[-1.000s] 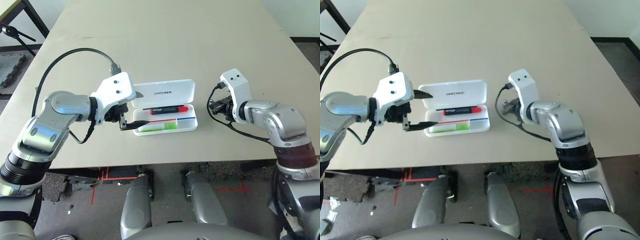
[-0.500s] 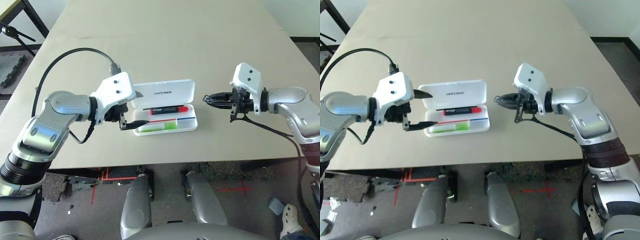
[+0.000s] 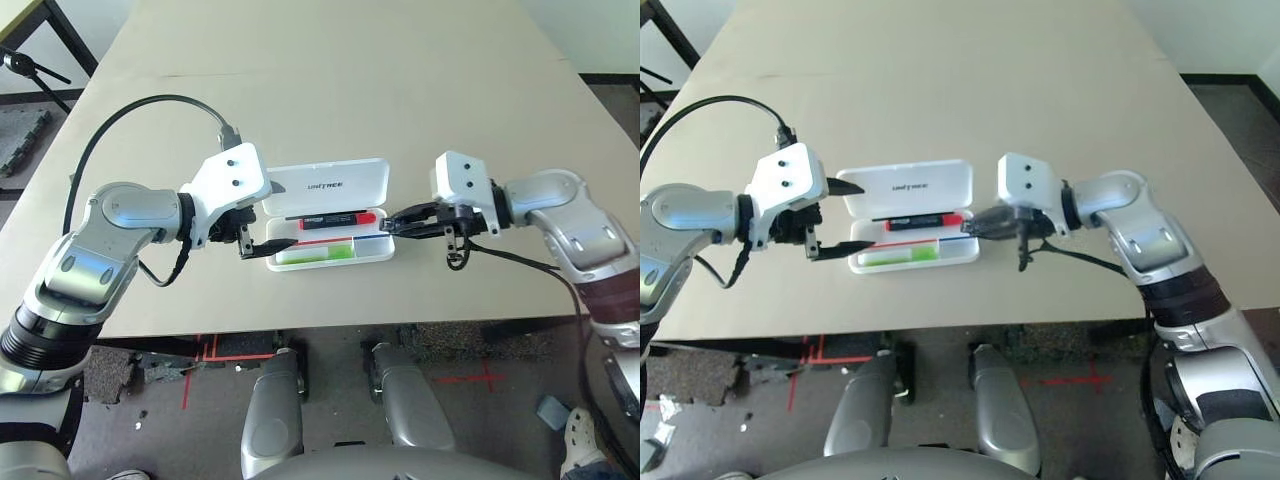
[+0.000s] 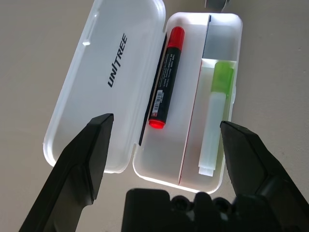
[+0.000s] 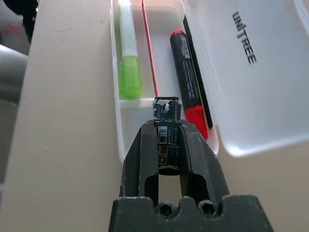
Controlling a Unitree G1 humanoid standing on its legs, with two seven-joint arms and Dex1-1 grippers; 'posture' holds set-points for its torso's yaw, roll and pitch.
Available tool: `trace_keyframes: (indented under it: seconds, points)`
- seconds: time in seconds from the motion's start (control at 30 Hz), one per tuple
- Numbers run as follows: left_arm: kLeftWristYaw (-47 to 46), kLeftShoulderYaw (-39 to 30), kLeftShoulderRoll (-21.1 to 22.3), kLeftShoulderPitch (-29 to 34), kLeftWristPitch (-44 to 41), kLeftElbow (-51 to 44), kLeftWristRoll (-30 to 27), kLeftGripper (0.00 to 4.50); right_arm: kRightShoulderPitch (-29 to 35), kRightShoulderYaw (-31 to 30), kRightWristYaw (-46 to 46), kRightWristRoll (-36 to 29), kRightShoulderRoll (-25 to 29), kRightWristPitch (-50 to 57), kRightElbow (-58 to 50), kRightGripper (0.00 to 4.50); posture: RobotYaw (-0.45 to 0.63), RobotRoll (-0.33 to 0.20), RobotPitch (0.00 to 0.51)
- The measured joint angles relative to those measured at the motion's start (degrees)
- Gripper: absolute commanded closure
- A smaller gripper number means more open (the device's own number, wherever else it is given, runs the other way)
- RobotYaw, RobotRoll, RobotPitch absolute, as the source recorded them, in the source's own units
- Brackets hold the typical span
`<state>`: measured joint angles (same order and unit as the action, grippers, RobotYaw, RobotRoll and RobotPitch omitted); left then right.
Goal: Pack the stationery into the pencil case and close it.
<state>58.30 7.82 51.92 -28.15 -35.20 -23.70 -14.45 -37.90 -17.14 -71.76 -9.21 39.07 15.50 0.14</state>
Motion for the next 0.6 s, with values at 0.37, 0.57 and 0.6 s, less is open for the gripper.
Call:
trace_keyframes:
  seconds: [0.37,0.57,0.6]
  points:
    - [-0.71,-0.01,0.16,0.81,-0.31,-0.04,0.01,0.0,-1.74,-3.68,-1.21,4.43,-3.22,-2.84,3.78,4.19,-0.03,0.0,0.205]
    - [-1.13,-0.01,0.17,0.81,-0.39,-0.18,0.03,0.0,-1.74,-4.8,-1.81,6.09,-3.94,-3.83,4.8,4.19,-0.03,0.0,0.206]
    - [-1.16,-0.01,0.17,0.81,-0.4,-0.2,0.02,0.0,-1.74,-4.8,-1.92,6.14,-4.08,-3.83,4.8,4.19,-0.03,0.0,0.206]
